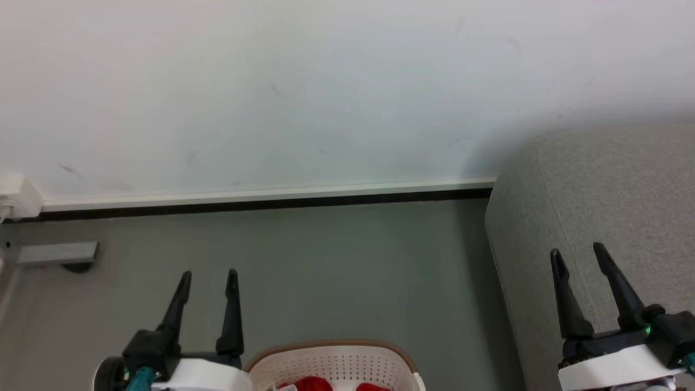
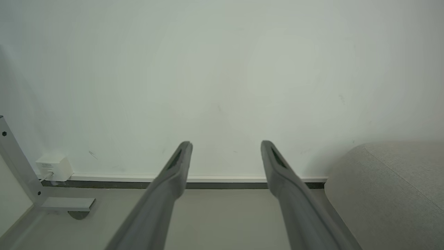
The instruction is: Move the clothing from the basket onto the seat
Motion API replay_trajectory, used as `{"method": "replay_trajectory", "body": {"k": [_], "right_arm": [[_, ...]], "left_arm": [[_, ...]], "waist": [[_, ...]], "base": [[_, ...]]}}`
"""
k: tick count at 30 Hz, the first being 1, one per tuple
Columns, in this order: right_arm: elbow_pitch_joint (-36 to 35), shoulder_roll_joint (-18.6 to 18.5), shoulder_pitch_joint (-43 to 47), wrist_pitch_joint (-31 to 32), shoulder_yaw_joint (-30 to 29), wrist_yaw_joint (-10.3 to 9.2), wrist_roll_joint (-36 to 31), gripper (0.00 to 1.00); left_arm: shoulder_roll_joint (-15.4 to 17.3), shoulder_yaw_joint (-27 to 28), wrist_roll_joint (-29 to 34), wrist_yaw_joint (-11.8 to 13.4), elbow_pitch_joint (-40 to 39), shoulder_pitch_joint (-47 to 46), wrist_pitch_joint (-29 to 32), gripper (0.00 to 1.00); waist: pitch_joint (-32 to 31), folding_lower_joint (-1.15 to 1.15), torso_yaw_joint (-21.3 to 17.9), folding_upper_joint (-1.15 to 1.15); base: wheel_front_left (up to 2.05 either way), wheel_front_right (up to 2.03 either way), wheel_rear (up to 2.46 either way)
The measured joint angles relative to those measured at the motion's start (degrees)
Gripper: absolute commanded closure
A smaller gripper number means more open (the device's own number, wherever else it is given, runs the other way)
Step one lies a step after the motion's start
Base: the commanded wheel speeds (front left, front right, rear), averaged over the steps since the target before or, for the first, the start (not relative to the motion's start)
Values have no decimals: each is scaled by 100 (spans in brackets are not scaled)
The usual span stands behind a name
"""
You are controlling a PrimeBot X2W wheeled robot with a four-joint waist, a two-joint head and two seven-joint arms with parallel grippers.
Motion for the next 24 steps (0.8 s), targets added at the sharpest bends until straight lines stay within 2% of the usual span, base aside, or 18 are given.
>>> {"method": "replay_trajectory", "body": {"k": [15,24], "right_arm": [[-207,-198,-799,-1,-73,0,398,0],[-355,-297,-1297,-1,-211,0,449,0]], "left_arm": [[1,-318,-108,-32,292,-777,0,0],[-1,-545,-111,-260,692,-1316,-1,0]], "waist": [[1060,1,-45,0],[1760,1,-47,0]], "base": [[0,0,0],[0,0,0]]}}
